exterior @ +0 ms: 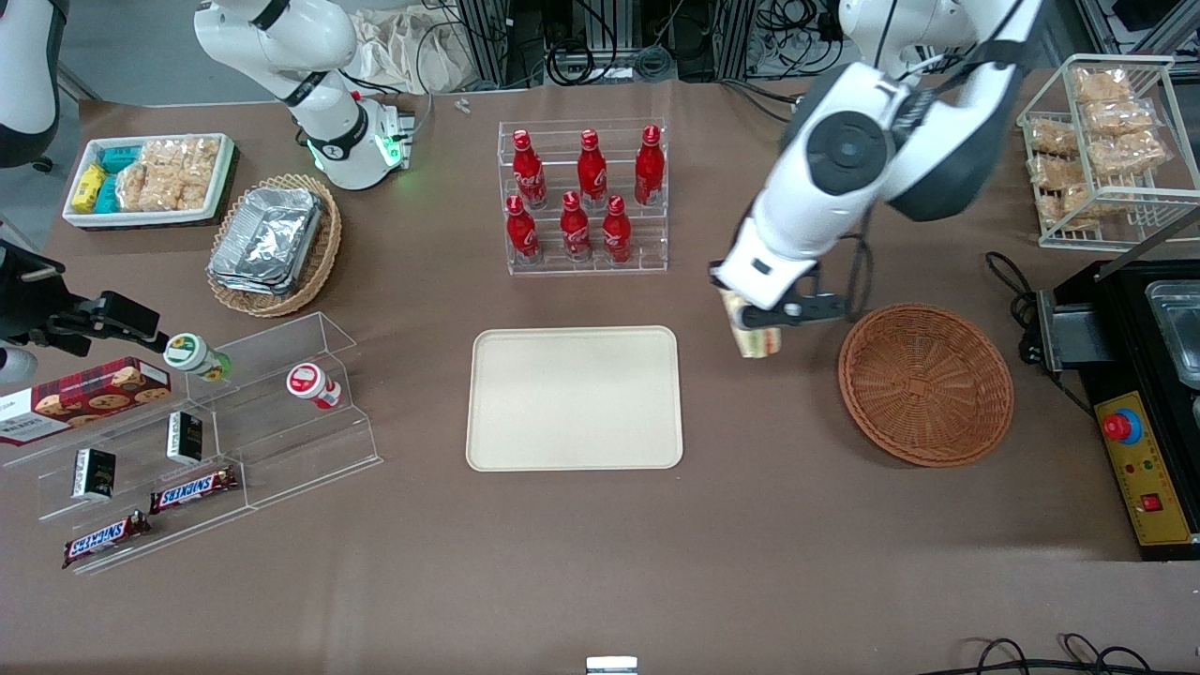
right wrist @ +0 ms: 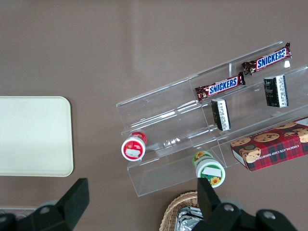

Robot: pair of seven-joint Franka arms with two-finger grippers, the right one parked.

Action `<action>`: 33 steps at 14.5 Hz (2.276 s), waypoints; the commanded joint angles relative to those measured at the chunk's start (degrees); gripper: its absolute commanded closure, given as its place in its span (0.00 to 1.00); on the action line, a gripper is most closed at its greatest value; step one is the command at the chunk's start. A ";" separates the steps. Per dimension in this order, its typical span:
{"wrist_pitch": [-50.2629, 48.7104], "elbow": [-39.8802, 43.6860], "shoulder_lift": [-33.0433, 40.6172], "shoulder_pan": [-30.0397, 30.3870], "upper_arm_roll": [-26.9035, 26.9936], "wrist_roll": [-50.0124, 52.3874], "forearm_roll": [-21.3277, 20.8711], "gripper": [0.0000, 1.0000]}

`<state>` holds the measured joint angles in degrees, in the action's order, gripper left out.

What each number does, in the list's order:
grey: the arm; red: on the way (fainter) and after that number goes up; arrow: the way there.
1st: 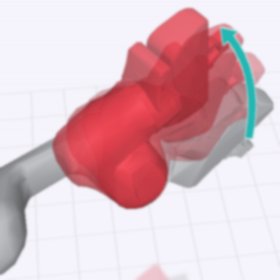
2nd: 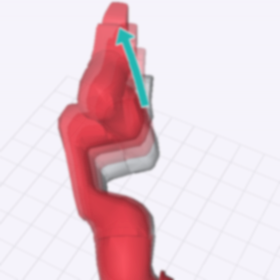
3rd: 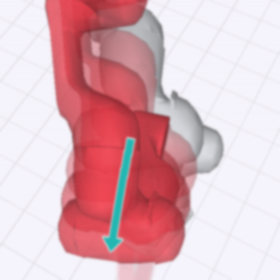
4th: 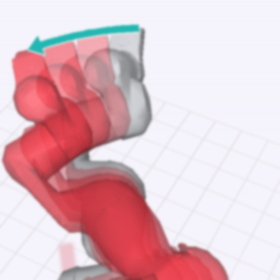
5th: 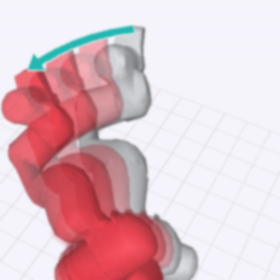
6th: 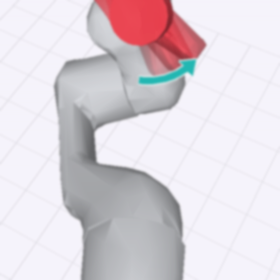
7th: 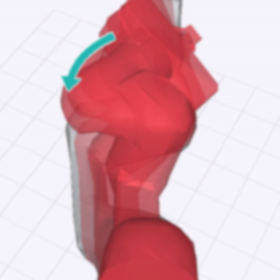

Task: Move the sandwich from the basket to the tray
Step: 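Carry the held sandwich with the left gripper over the cream tray, then lower the sandwich onto the tray and open the left gripper, then raise the left gripper away from the sandwich on the tray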

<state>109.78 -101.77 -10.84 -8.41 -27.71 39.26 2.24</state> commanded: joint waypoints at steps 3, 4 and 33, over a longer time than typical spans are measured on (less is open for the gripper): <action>11.83 0.69 -10.75 -6.96 -0.06 5.62 -9.07 1.00; 14.21 0.87 -13.13 -8.10 -0.06 8.08 -11.88 1.00; -12.82 12.82 -0.87 5.84 0.02 -7.42 -5.70 0.00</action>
<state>99.65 -87.47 -16.33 -6.99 -27.40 36.50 -7.96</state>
